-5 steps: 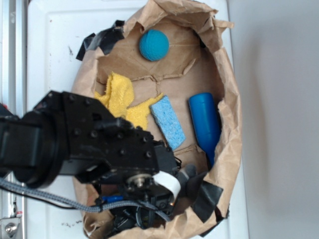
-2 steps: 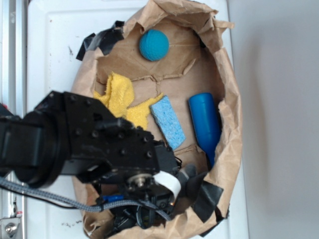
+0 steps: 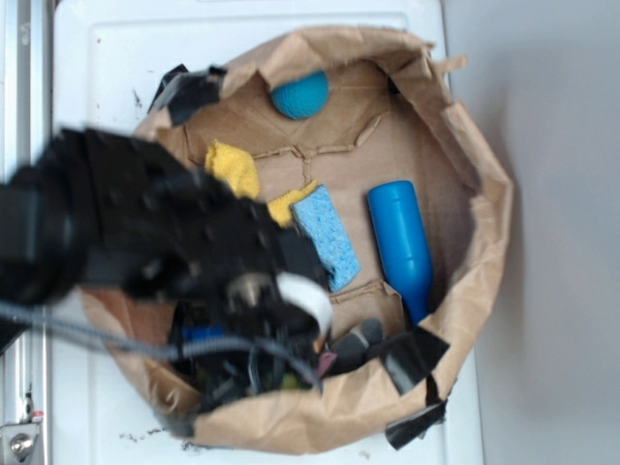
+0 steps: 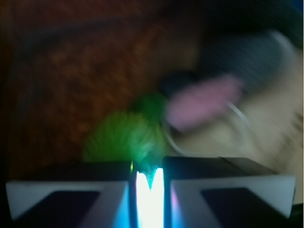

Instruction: Grab the green animal.

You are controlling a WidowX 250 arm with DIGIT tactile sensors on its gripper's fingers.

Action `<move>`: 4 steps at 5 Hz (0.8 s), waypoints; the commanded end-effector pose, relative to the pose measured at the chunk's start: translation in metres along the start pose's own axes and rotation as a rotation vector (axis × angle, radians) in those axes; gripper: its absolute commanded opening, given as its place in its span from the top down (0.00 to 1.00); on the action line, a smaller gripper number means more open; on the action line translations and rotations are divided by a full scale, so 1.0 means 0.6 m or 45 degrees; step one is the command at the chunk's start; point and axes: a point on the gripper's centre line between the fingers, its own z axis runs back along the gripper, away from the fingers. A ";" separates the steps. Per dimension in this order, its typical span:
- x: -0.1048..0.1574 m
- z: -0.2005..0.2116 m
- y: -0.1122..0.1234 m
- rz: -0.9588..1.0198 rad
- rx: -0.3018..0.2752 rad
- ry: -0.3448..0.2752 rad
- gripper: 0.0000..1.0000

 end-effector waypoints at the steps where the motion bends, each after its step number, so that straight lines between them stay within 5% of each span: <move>1: -0.006 0.037 0.007 0.038 0.040 -0.079 1.00; 4: 0.001 0.091 0.035 0.172 0.145 -0.178 1.00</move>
